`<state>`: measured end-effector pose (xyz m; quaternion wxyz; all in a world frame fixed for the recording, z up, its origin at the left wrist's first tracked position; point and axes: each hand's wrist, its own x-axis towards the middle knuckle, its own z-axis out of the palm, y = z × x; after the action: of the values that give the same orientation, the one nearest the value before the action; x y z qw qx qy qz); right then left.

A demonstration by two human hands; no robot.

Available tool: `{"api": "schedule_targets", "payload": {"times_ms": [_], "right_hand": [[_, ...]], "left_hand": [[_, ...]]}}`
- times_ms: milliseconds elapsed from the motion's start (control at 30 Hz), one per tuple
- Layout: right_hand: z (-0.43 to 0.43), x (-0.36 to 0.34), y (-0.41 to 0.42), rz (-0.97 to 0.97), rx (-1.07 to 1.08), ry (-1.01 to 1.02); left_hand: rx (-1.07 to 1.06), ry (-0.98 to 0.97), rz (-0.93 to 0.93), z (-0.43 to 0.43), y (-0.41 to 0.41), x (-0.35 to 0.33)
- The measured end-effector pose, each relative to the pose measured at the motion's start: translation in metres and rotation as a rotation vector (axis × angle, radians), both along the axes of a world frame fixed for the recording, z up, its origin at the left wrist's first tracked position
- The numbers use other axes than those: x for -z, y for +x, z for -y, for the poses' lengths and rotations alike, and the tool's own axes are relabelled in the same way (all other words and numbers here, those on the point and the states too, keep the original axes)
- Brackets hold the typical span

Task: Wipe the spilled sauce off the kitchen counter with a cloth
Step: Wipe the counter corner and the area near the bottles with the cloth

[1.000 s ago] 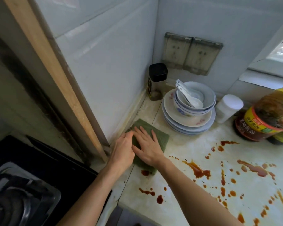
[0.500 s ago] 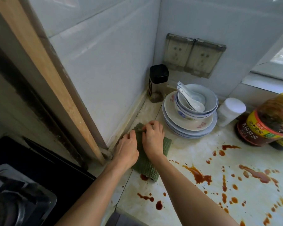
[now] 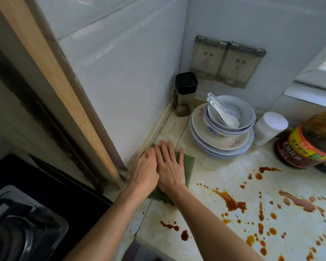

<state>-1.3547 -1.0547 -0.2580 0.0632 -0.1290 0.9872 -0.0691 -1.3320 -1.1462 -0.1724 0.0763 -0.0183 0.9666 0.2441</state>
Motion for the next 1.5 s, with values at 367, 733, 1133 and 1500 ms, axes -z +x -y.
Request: {"api": "schedule_targets", "payload": {"times_ms": [367, 733, 1133, 1500], "right_hand": [[0.015, -0.004, 0.036, 0.090, 0.056, 0.001], [0.009, 0.005, 0.060, 0.011, -0.031, -0.043], [0.004, 0.009, 0.090, -0.078, -0.030, -0.110], [-0.004, 0.011, 0.102, -0.125, 0.046, -0.049]], "left_hand": [[-0.006, 0.050, -0.017, 0.000, 0.009, -0.001], [0.055, 0.083, 0.016, 0.004, 0.015, 0.007], [0.223, -0.006, 0.270, 0.007, 0.019, 0.030], [0.287, -0.194, 0.247, 0.010, 0.011, 0.023]]}}
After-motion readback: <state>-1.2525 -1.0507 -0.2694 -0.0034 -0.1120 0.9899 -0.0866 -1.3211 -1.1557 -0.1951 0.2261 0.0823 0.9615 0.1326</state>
